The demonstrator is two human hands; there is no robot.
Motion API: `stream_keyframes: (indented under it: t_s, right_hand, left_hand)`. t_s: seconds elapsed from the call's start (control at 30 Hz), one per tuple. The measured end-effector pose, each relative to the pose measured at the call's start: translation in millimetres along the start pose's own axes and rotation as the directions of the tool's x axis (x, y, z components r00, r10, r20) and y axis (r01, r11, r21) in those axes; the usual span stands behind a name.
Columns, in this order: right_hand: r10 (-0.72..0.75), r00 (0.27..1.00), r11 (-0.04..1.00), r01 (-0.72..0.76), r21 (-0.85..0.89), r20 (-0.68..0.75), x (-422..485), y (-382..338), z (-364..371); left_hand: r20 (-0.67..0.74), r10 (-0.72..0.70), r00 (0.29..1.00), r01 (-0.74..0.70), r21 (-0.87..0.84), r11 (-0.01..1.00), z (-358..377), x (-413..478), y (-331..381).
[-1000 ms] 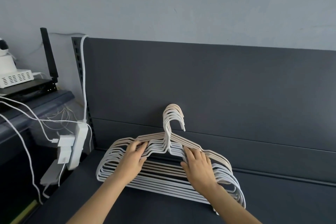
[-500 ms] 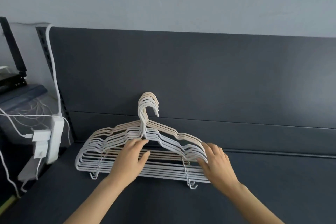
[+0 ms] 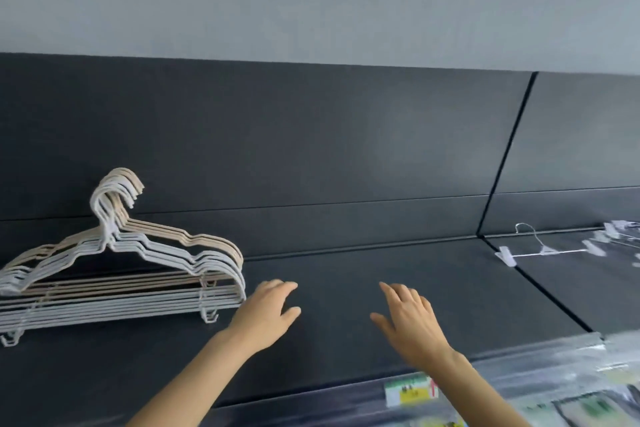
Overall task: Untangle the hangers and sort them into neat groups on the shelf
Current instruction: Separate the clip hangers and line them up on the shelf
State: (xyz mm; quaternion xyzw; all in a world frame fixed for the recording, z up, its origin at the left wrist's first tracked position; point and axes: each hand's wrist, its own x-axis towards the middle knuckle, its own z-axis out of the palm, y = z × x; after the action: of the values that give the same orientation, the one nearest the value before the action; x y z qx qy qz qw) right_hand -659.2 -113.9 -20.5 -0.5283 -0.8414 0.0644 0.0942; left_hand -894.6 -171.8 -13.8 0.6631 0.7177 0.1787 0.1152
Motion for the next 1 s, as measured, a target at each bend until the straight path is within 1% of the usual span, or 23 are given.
stream_keyframes:
  t_s: [0.2,0.3,0.47,0.63,0.8,1.0]
  right_hand:
    - [0.093,0.996,0.996,-0.093,-0.005,-0.004,-38.4,88.8,-27.3]
    - [0.136,0.991,0.991,-0.136,0.008,-0.006,-53.0,128.2,-38.6]
    - [0.231,0.972,0.972,-0.229,0.041,-0.034,-64.9,193.3,-54.4]
    - [0.311,0.949,0.950,-0.309,0.046,-0.040,-64.8,256.2,-64.1]
    - [0.384,0.920,0.923,-0.382,0.045,-0.070,-46.0,329.2,-73.7]
    - [0.464,0.883,0.886,-0.461,0.061,-0.070,-21.8,415.3,-85.2]
  left_hand:
    - [0.109,0.026,0.994,-0.021,-0.045,0.999,45.4,12.0,91.2]
    - [0.127,0.057,0.990,-0.050,-0.059,0.997,62.9,24.2,131.4]
    - [0.145,0.144,0.979,-0.137,-0.056,0.989,86.3,57.9,196.6]
    - [0.166,0.220,0.961,-0.207,-0.092,0.974,122.3,105.5,253.1]
    - [0.175,0.294,0.940,-0.272,-0.142,0.952,164.2,162.6,309.2]
    - [0.186,0.335,0.924,-0.307,-0.164,0.938,204.4,241.4,366.3]
